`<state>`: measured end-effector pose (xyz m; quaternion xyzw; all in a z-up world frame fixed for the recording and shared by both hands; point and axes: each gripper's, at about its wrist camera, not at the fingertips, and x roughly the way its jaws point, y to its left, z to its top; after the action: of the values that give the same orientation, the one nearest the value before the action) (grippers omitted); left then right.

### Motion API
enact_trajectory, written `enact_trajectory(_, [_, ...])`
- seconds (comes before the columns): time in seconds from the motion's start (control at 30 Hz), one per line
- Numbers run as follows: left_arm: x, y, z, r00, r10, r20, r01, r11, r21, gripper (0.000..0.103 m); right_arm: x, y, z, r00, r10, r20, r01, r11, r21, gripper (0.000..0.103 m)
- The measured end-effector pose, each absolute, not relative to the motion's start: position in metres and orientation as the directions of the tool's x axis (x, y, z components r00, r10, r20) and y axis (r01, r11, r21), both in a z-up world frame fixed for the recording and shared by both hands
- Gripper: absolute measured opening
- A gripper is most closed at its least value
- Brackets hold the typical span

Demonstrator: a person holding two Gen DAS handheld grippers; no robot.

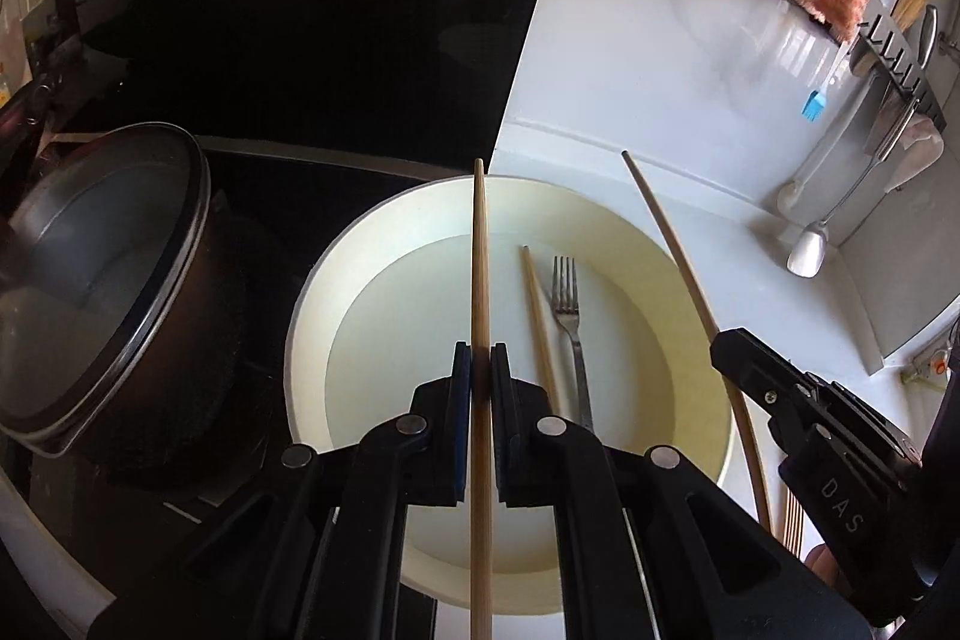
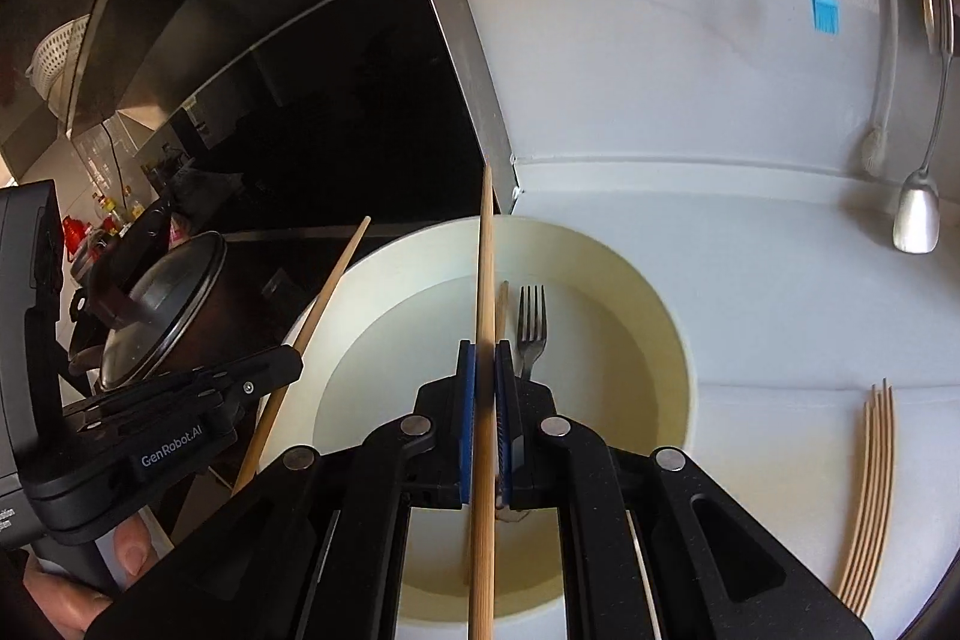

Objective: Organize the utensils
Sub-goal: 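Lift and carry both held chopsticks over the white bowl, then lower both held chopsticks into the bowl beside the fork, then open both tools to release the chopsticks into the bowl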

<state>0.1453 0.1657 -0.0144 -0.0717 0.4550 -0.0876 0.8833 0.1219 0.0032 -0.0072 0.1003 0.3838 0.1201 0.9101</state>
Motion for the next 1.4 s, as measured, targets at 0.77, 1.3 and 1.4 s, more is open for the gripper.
enact_trajectory(0.77, [0.209, 0.161, -0.097, 0.365, -0.215, -0.906, 0.081, 0.977, -0.199, 0.007, 0.195, 0.026, -0.088, 0.419, 0.270, -0.867, -0.069, 0.961, 0.266, 0.006])
enact_trajectory(1.3, [0.196, 0.171, -0.078, 0.423, -0.181, -0.888, 0.071, 0.983, -0.167, 0.068, 0.175, 0.015, -0.062, 0.496, 0.213, -0.842, -0.071, 0.976, 0.205, 0.036])
enact_trajectory(1.4, [0.190, 0.175, -0.070, 0.439, -0.174, -0.882, 0.073, 0.985, -0.158, 0.068, 0.169, 0.010, -0.056, 0.510, 0.205, -0.835, -0.065, 0.978, 0.201, 0.039])
